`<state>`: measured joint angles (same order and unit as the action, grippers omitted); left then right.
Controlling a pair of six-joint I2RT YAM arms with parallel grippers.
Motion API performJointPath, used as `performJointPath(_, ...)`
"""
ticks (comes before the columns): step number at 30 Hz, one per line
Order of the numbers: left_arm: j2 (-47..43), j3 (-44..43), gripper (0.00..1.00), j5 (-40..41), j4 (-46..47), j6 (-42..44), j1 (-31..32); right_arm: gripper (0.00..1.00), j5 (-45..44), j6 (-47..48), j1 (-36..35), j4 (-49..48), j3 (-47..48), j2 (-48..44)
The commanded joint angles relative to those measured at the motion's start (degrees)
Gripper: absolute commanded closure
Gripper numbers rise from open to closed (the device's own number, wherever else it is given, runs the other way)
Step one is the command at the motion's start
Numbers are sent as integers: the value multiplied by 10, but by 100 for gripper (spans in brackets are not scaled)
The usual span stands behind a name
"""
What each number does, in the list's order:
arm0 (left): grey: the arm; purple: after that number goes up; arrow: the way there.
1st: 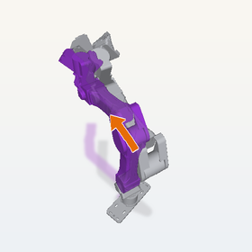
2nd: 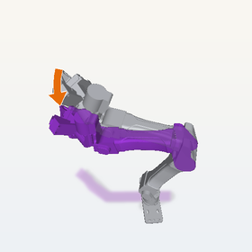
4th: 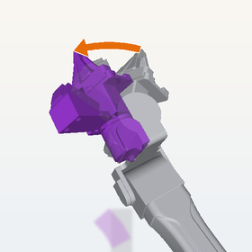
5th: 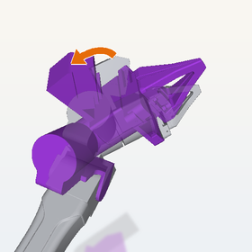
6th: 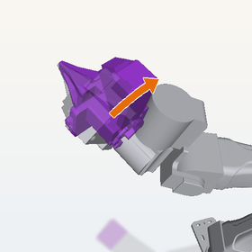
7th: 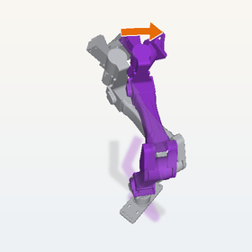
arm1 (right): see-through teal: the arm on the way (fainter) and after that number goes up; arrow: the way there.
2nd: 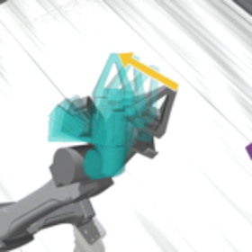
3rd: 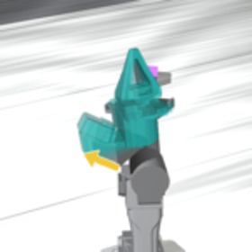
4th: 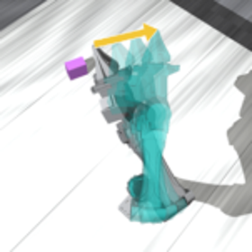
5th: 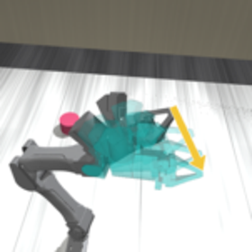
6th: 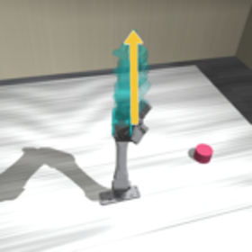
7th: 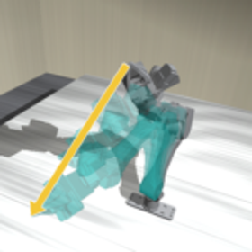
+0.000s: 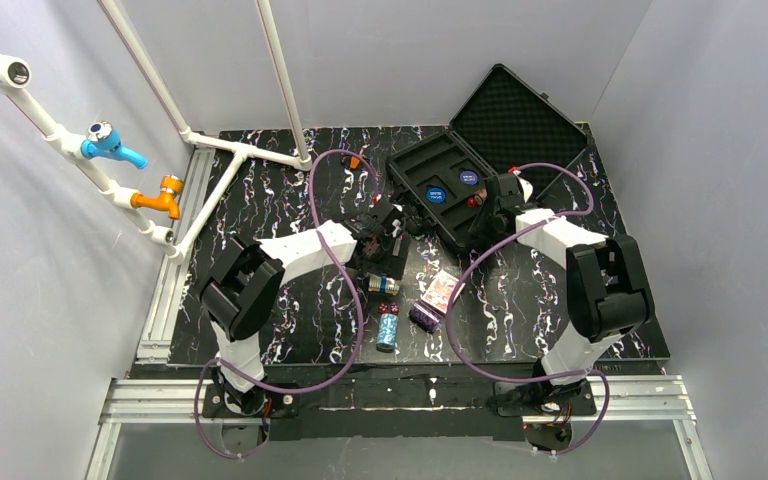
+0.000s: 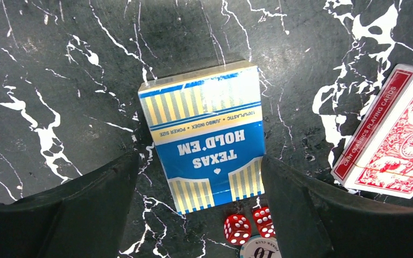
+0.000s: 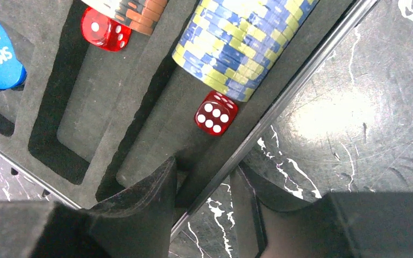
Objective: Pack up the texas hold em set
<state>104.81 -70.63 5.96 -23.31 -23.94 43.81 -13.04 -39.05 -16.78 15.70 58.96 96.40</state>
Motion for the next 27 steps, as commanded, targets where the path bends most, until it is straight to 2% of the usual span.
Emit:
performJointPath(1,25,16,17,11,-10,-2,15,55,-3,20,2,18,-47,-31)
performJointPath(10,-1,14,6,33,-22,-18,27,73,8,28,2,23,-101,-87)
performJointPath(16,-9,2,3,45,-42,-43,34,74,12,28,1,25,-132,-121)
performJointPath(27,5,-12,4,56,-48,-40,46,74,31,0,-9,19,-175,-168)
